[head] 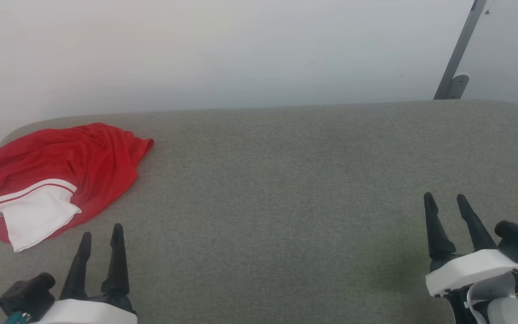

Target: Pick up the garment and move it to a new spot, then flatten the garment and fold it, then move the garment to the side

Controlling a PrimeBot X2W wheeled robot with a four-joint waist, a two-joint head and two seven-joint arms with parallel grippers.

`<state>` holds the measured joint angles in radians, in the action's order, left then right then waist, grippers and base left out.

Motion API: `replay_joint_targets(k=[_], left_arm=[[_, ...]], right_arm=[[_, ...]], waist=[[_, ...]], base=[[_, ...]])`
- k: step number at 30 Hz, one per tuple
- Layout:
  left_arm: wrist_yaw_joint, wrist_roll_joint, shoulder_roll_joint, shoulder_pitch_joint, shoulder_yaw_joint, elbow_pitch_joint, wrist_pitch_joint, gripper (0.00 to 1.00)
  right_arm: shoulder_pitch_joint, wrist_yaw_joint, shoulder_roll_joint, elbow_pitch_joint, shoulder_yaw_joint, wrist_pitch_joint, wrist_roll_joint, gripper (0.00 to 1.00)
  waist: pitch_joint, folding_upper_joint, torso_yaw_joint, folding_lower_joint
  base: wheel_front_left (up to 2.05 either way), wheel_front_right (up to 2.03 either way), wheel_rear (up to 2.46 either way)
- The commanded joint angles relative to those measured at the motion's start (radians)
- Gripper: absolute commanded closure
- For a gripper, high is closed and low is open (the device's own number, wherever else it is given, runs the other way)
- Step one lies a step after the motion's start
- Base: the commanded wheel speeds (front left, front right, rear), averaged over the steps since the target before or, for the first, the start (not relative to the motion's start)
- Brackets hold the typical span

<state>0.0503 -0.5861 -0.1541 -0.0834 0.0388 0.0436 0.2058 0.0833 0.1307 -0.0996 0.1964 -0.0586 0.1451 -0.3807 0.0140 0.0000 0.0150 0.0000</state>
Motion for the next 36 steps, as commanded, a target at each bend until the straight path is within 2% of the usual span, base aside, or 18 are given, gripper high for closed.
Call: replay_joint_targets(k=[1,27,36], left_arm=[[0.005,0.028,-0.007,-0.011,0.000,-0.011,0.009,0.00],[-0.002,0.184,-0.030,-0.039,-0.022,-0.042,0.061,0.00],[-0.005,0.185,-0.033,-0.038,-0.026,-0.045,0.060,0.00]], right_arm=[[0.010,0.000,-0.006,-0.012,0.004,0.010,0.025,0.00],[0.017,0.000,-0.012,-0.019,0.006,0.048,0.220,0.00],[0.013,0.000,-0.009,-0.019,0.008,0.047,0.223,0.00]], waist=[[0.000,0.0000,0.001,0.0000],[0.006,0.0000,0.004,0.0000],[0.008,0.0000,0.004,0.0000]], base=[[0.00,0.00,0.00],[0.00,0.00,0.00],[0.00,0.00,0.00]])
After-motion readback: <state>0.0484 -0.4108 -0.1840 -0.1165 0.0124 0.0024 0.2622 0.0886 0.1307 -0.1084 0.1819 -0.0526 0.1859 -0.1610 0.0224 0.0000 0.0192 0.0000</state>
